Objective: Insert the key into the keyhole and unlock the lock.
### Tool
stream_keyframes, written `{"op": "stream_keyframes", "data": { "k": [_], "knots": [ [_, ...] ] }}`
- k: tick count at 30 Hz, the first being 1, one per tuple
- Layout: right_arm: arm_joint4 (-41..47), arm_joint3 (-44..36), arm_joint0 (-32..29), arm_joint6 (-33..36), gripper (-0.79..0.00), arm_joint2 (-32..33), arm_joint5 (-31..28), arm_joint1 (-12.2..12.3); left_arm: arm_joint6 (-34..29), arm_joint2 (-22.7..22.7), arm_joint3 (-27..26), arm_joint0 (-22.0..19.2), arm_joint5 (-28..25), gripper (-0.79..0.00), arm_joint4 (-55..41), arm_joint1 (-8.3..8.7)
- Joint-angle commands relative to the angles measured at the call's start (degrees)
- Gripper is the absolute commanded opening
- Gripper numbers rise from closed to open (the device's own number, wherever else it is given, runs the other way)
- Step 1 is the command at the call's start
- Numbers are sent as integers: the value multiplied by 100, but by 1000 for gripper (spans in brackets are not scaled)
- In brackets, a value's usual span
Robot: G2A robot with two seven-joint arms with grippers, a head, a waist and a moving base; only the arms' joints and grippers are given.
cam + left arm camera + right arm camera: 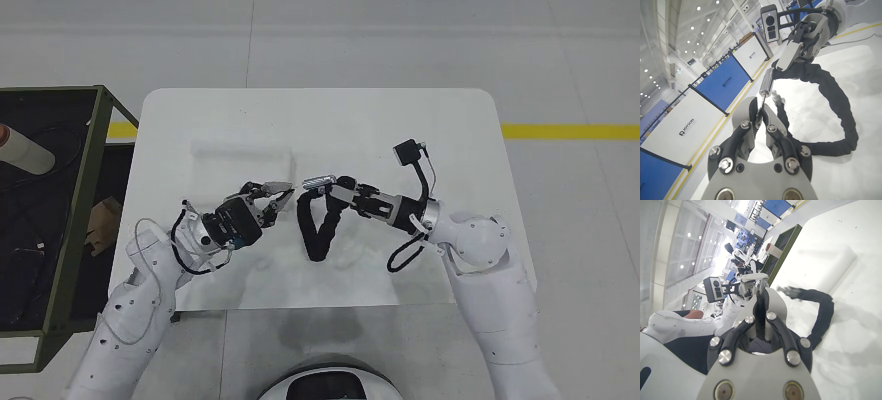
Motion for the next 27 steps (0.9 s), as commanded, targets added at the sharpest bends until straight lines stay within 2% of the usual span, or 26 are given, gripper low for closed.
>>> {"op": "stream_keyframes", "data": {
  "k": [1, 5, 6, 7, 8, 12, 15, 17, 18, 20, 21, 23, 25, 26, 27],
  "knots": [
    [4, -35, -40, -5, -785, 26, -5, 22, 136, 63, 40, -37, 140, -785, 188, 1],
    [-85, -69, -98, -28, -785, 47, 7, 64, 130, 148, 144, -83, 139, -785, 5, -17],
    [-129, -74, -108, -65, -785, 65, 13, 75, 104, 157, 181, -75, 67, -579, -224, -27],
    [-181, -80, -118, -101, -785, 86, 20, 86, 59, 145, 183, -85, -42, -446, -473, -36],
    [-236, -88, -130, -142, -785, 116, 28, 99, 5, 111, 164, -97, -131, 0, -667, -39],
    [-446, -135, -201, -354, -785, 308, 77, 152, -330, -147, 234, -72, -680, 0, -1916, -49],
    [-749, -144, -240, -528, -785, 385, 198, 187, -1054, -418, 501, 1, -1307, 0, -4198, -70],
    [-942, -123, -251, -624, -785, 348, 288, 201, -2051, -395, 722, 68, -1521, 0, -6546, -70],
    [-1071, -78, -244, -676, -785, 313, 343, 206, -2802, -311, 786, 79, -1334, 0, -7994, -54],
    [-1302, 24, -211, -767, -785, 203, 439, 211, -4445, -319, 551, -10, -378, 0, -10552, 18],
    [-1322, 98, -199, -810, -785, 138, 462, 208, -5186, -463, 383, -34, 51, 0, -11198, 70],
    [-1450, 288, -144, -919, -785, 47, 493, 208, -6172, -695, 77, 74, 375, 0, -11892, 142],
    [-1597, 471, -94, -1037, -785, -61, 506, 205, -6254, -733, 45, 99, 398, 0, -11966, 149],
    [-1703, 555, -83, -1097, -443, -116, 543, 204, -6254, -733, 45, 99, 398, 0, -11966, 149],
    [-1829, 611, -63, -1136, 0, -173, 590, 205, -6254, -733, 45, 99, 398, 0, -11966, 149]
  ]
}}
